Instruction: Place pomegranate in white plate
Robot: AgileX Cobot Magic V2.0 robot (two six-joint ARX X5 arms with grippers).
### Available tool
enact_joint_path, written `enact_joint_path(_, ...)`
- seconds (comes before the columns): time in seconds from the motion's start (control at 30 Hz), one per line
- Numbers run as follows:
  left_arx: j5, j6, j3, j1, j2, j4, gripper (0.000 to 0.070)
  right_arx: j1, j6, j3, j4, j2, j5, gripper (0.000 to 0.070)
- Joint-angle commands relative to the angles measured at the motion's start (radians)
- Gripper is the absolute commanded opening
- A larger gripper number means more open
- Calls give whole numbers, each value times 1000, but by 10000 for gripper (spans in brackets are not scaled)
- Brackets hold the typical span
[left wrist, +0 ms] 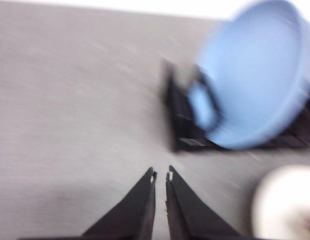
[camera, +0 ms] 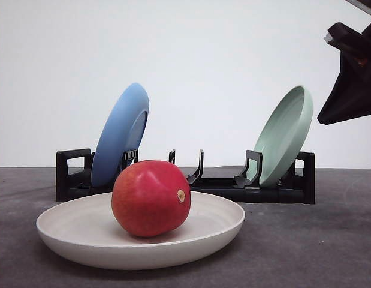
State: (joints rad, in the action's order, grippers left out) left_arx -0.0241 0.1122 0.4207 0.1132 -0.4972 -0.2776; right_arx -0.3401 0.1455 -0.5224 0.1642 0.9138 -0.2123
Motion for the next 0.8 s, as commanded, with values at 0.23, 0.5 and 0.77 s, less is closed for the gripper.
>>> enact_joint_path(0.23, 1, -18, -218, -106, 247, 91, 19, -4, -1, -8, -10, 6, 3, 24)
enact_joint_path(0.5, 1, -24, -354, -108, 422, 91, 19, -4, -1, -8, -10, 6, 3, 24)
enact_joint_path(0.77, 2, -92, -409, -104, 495, 94, 19, -4, -2, -8, -10, 6, 3, 24)
